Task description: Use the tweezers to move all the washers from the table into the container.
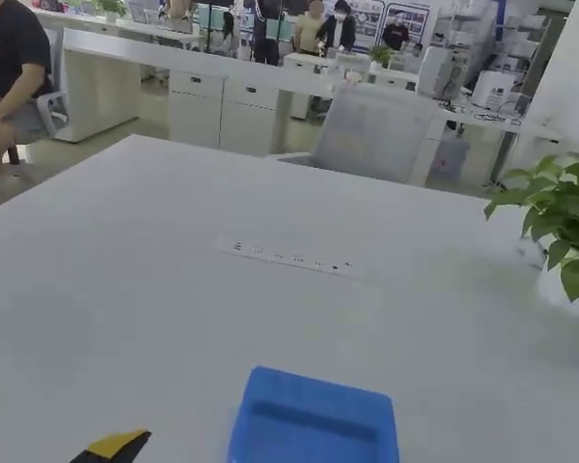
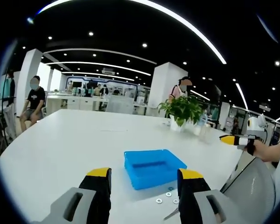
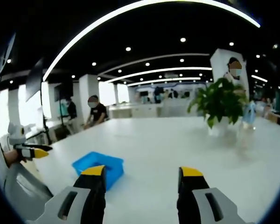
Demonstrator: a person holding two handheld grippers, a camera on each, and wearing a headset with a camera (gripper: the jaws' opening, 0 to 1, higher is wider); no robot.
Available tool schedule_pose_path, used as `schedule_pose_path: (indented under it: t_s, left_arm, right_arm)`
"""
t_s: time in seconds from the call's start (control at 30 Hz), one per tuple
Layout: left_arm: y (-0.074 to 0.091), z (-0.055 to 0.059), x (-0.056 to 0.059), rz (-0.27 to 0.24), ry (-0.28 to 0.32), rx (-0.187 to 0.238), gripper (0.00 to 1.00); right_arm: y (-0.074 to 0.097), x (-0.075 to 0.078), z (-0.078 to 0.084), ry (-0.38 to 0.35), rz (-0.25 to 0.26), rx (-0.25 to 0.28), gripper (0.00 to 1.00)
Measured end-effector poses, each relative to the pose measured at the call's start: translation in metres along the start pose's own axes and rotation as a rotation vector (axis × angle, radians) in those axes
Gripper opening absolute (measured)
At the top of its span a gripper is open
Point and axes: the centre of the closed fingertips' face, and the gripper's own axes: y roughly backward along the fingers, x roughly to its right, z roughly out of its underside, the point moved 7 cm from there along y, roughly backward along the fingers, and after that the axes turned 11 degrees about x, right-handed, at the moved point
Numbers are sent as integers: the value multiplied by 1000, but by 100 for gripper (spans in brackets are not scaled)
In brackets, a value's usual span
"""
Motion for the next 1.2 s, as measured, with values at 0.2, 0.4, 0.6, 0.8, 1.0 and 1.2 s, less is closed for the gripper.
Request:
schedule_pose_path:
  t_s: [0.2,0.4,0.6,0.8,1.0,1.2]
  left_arm:
    - [1,4,-7,-14,1,-5,57]
    - [0,1,-3,-16,-10,1,59]
    - [1,1,-6,-47,-51,-5,62]
    - [3,-6,-9,-86,-73,44,69]
    - [11,-10,-23,-144,-61,118,81]
    - [9,-14,-18,-161,-94,122,87]
  right_arm:
    - [-2,-4,3,6,-12,-14,60]
    - [-2,-7,4,8,-18,-27,59]
    - [-1,-7,13,75,-17,-111,56]
    - [-2,-10,13,83,-37,-126,56]
    - [-2,-9,10,63,-34,-105,58]
    - [-2,-4,6,114,18,-84,72]
